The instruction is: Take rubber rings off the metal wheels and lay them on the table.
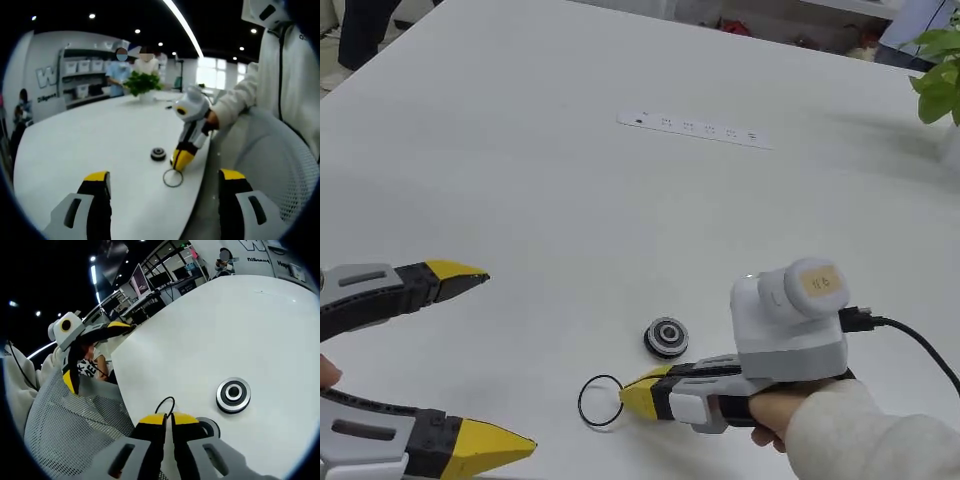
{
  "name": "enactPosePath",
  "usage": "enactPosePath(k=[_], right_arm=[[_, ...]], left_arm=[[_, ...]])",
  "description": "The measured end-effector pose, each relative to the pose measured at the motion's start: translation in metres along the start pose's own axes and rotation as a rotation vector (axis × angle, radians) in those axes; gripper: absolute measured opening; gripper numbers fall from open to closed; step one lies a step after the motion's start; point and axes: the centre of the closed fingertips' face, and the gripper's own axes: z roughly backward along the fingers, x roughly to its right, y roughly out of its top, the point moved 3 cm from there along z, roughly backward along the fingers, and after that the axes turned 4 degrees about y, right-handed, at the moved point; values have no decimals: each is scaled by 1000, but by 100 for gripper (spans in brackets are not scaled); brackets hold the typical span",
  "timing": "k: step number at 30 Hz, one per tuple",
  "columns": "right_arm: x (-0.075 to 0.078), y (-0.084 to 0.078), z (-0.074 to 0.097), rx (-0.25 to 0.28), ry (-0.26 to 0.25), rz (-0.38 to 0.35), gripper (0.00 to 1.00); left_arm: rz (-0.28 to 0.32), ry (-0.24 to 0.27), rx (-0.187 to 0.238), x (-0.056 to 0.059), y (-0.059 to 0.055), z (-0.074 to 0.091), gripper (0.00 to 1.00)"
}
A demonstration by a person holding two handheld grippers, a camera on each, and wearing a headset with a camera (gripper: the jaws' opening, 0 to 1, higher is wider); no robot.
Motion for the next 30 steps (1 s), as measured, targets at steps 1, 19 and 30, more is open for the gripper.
enactPosePath(k=[1,19,30], right_arm=[[0,0,0,-1,0,0,3],[1,14,13,50,-12,35,7],[-2,28,26,109,-4,61,11]], left_arm=[[0,1,-1,0,0,0,90],[-14,11,-13,0,3,3,90],[-26,11,-15,0,7,3,89]])
